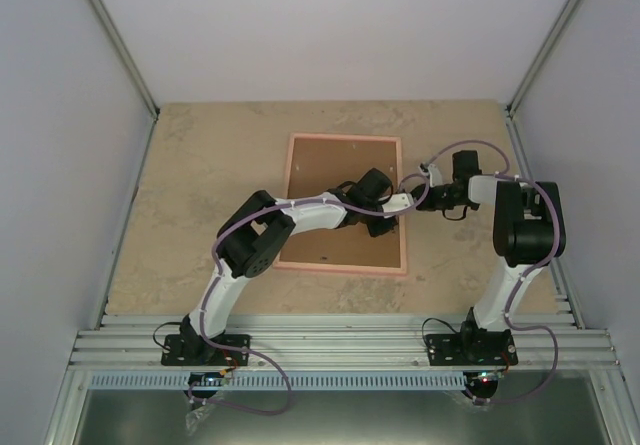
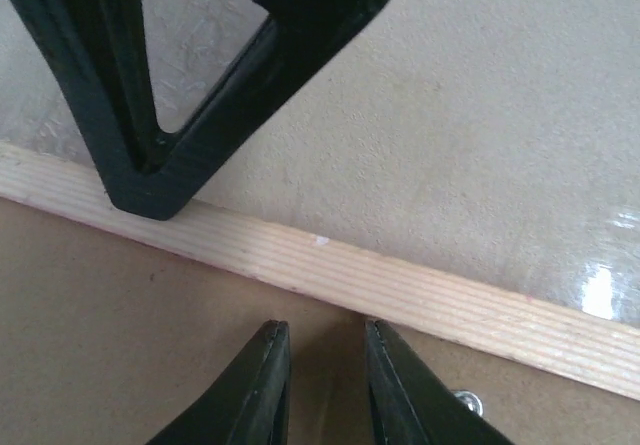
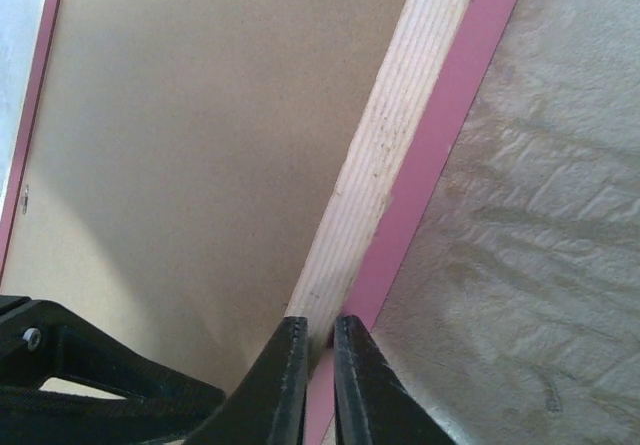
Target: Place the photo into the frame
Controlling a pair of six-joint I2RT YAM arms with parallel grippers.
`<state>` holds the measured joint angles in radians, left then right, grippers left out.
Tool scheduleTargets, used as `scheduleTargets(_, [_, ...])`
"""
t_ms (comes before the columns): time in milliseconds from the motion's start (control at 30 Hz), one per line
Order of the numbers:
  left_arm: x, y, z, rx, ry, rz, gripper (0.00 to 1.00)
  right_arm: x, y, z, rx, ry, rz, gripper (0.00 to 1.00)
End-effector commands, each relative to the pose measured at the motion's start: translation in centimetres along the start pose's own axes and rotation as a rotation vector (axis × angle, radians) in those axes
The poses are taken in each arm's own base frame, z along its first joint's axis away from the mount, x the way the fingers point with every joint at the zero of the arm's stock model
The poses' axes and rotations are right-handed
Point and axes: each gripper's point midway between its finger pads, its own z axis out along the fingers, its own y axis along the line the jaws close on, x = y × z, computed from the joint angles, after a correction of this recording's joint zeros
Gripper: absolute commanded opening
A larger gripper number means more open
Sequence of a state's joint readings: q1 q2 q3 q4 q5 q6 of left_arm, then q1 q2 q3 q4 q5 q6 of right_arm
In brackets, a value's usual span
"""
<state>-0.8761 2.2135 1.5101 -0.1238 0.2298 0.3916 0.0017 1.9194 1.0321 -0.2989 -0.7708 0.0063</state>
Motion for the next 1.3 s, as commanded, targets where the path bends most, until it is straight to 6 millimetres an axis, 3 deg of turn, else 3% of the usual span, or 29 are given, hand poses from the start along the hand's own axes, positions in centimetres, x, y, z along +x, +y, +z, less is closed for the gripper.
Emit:
scheduleTargets(0, [0.9,-1.4,-0.6,0.078,0.017,-0.060,0.24,3.7,-1.9,1.6,0.088,0.109,0.049,0.07])
scheduleTargets(167, [-1.2,2.5,-4.7,-0.056,-0.110,-0.221,0.31,3.5,-1.8,1.5,0.088,0.106,0.080,0.01])
scheduleTargets(300, [0.2,2.0,-5.9,-0.054,-0.094,-0.232,0.30,3.2,-1.7,1.4,0.088,0.100,0.081,0.01])
scheduleTargets(400, [1.9,-0.1,-5.3,0.014,-0.042,-0.196,0.29,3.1,-1.6,1.4,0.084,0.094,0.084,0.01])
scheduleTargets(567, [2.0,-4.0,-4.3,0.130,-0.010,-0.123,0.19,3.1,-1.5,1.3,0.085,0.088,0.097,0.01])
scheduleTargets(700, [2.7,-5.7,-3.0,0.202,0.005,-0.111,0.10,3.3,-1.6,1.3,0.086,0.090,0.103,0.01])
scheduleTargets(967, [4.0,-5.2,-0.6,0.248,0.055,-0.172,0.04,3.7,-1.7,1.2,0.103,0.090,0.111,0.00])
scheduleTargets(1267, [5.5,-4.3,-1.9,0.233,0.094,-0.117,0.15,3.6,-1.6,1.0,0.112,0.080,0.102,0.01])
